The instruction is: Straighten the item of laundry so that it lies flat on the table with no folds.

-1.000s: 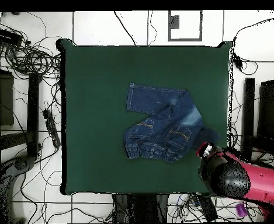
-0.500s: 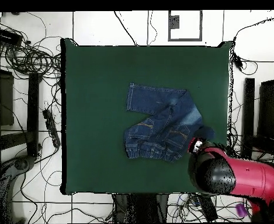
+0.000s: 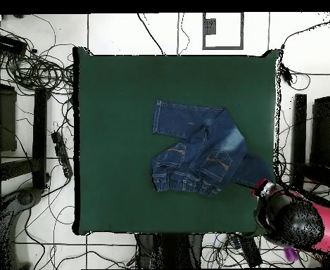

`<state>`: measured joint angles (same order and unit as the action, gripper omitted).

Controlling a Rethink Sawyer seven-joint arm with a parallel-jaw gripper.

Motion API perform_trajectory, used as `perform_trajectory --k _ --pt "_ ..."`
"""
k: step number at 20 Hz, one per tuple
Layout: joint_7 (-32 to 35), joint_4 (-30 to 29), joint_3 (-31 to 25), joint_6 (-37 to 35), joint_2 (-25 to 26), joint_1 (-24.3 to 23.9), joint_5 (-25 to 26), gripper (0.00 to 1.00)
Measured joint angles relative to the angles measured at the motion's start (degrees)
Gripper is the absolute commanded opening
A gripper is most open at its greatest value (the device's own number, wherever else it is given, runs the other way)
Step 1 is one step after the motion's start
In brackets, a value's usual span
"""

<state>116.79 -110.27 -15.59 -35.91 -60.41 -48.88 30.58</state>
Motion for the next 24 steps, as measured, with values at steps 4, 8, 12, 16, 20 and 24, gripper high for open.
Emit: perform_trajectory --k 4,8,12,16,20,24 --pt "0.0 0.03 -0.02 -3.68 -1.6 0.25 -0.74 0.0" --pt "0.0 0.13 -0.02 -9.57 -4.88 1.94 -3.11 0.0" --pt "0.0 0.6 -0.02 -15.31 -7.86 3.93 -5.26 0.0" --pt "0.0 1.26 -0.01 -18.95 -9.76 5.3 -6.52 0.0" --pt "0.0 2.01 0.01 -23.37 -12.5 6.79 -8.12 0.0" --pt "0.0 2.55 0.0 -26.07 -14.05 7.65 -9.45 0.0"
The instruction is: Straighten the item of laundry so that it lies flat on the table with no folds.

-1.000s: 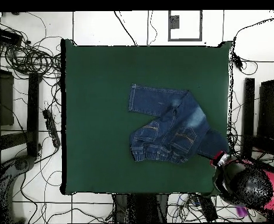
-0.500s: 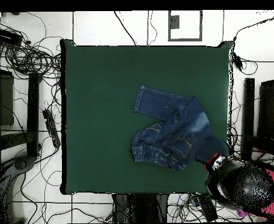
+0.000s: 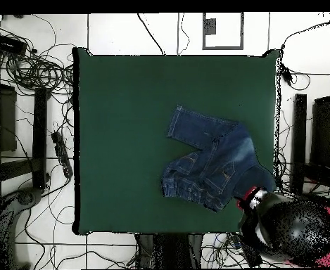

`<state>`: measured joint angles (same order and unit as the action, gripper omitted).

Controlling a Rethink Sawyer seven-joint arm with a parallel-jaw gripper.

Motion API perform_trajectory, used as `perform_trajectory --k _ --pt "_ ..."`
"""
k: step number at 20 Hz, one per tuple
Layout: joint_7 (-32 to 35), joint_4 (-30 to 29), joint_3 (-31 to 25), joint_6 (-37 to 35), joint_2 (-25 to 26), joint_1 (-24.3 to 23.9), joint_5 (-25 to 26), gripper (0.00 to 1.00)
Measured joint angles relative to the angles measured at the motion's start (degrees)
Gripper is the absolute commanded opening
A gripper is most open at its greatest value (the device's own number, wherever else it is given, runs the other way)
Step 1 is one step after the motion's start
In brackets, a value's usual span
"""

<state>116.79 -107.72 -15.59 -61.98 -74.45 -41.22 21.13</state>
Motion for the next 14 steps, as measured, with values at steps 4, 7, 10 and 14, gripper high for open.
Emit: perform_trajectory --k 4,7,10,14 --pt "0.0 1.12 0.01 -3.14 -1.02 1.23 -1.32 0.0" --pt "0.0 3.01 0.01 -7.05 -1.13 2.87 -2.73 0.0" --pt "0.0 4.73 0.01 -10.6 -1.13 4.18 -3.32 0.0" --pt "0.0 7.98 0.02 -16.38 -1.04 6.74 -4.52 0.0"
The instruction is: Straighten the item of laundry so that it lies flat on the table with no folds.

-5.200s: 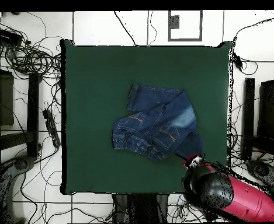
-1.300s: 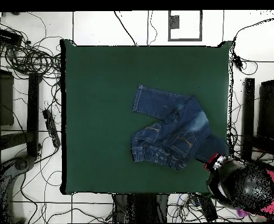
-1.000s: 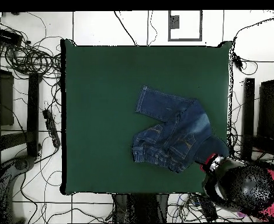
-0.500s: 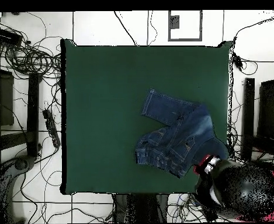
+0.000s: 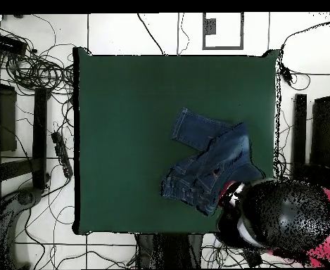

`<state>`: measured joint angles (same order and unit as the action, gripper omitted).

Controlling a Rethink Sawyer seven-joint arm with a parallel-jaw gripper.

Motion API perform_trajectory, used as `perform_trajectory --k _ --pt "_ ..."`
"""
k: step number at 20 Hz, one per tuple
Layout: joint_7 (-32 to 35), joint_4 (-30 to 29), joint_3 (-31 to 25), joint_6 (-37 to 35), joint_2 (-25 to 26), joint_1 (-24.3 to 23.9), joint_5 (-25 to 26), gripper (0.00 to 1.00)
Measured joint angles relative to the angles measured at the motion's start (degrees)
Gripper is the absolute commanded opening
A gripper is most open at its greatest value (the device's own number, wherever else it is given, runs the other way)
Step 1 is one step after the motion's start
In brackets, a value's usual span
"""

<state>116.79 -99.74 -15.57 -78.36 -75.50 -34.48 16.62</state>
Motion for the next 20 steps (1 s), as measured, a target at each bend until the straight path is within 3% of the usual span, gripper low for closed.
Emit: perform_trajectory --k 4,9,13,20 --pt "0.27 2.6 0.08 -1.28 0.9 3.32 -1.02 0.0" --pt "3.88 5.37 1.52 2.38 4.21 10.47 -1.14 0.0" --pt "12.93 7.85 2.84 7.07 8.47 16.85 -1.18 0.0" --pt "21.37 9.89 4.04 8.17 12.05 19.96 -1.53 0.0"
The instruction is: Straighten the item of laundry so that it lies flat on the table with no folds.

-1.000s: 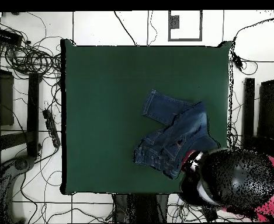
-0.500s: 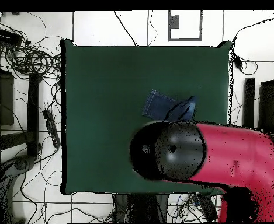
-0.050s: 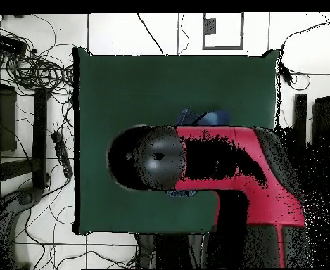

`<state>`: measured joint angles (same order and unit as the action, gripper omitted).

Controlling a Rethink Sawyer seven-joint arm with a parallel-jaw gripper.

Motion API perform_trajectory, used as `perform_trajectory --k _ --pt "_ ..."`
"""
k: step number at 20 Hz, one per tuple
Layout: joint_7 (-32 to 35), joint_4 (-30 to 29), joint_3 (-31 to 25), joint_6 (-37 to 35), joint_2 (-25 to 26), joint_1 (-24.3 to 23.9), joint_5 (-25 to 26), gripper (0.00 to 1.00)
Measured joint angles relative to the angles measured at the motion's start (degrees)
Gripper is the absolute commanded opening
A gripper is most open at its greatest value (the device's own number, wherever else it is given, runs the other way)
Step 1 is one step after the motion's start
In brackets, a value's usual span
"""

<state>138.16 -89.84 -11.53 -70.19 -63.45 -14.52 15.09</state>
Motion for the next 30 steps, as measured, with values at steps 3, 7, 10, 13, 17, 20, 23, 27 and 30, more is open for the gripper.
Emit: perform_trajectory --k 3,7,10,13,17,20,23,27,30 --pt "2.07 0.87 0.87 0.01 1.55 0.42 -0.17 0.0" --pt "2.34 2.69 2.45 0.46 4.0 1.18 -0.15 0.0" --pt "2.53 3.89 4.44 3.89 6.62 2.38 -0.22 0.0" --pt "3.16 3.91 5.66 7.81 8.22 3.09 -0.52 0.0" --pt "5.86 3.9 8.48 16.32 11.66 5.08 -0.9 0.0" --pt "8.06 3.97 10.21 19.68 13.63 6.67 -1.36 0.0" --pt "10.74 4.34 12.14 20.63 15.57 8.71 -2.1 0.0" --pt "14.04 5.51 14.36 20.63 17.71 11.5 -3.85 0.0" --pt "15.18 6.12 15.33 20.62 18.12 12.76 -4.73 0.0"
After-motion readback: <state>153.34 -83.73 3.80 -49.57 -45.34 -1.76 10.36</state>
